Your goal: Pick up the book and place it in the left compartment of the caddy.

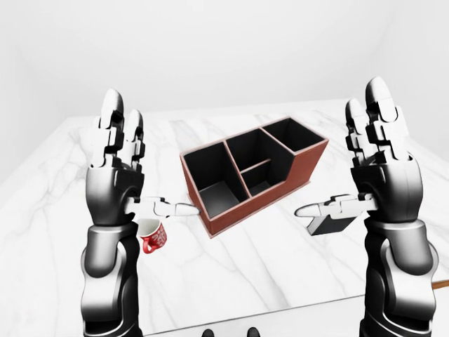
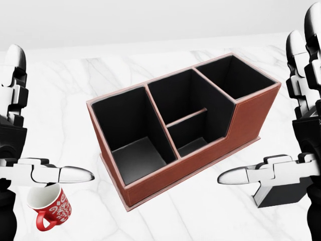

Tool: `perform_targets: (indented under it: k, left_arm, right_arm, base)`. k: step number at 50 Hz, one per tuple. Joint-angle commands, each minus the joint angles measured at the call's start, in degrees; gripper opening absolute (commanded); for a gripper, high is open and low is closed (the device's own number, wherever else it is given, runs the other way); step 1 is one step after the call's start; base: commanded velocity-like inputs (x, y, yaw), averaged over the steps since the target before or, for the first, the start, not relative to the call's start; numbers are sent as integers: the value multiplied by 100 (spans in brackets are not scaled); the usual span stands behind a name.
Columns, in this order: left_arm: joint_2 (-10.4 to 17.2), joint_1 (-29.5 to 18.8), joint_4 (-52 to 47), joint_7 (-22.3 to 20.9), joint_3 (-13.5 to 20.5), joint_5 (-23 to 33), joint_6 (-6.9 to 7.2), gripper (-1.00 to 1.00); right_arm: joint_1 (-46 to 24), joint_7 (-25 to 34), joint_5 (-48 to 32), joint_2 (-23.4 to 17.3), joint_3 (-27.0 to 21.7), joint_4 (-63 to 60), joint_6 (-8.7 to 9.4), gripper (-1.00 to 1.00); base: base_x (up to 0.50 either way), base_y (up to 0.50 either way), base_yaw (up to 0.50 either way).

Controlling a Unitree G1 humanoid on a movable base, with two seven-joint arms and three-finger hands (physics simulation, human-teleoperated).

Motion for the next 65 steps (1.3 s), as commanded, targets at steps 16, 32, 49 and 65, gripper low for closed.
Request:
perform_targets:
  k: [16,32,49,65]
  left_arm:
    - [-30,143,41,-43,29,-38,0,100]
    - [-1,143,369,-58,114,-127,0,100]
    - [26,175,465,-68,169,-198,0,100]
    - [57,152,568,-66,221,-205,0,100]
  right_arm:
    - [97,671,-476,-226,-53,431,0,100]
    - [196,2541,-1984,-974,-635,999,0,100]
    - [278,2541,-3309,-1463,-1356,1100,0,100]
    - [45,2541,-4897,-1732,-832,2807,0,100]
  base:
    - [14,-2,0]
    - [0,0,0]
    - [0,0,0]
    - [0,0,0]
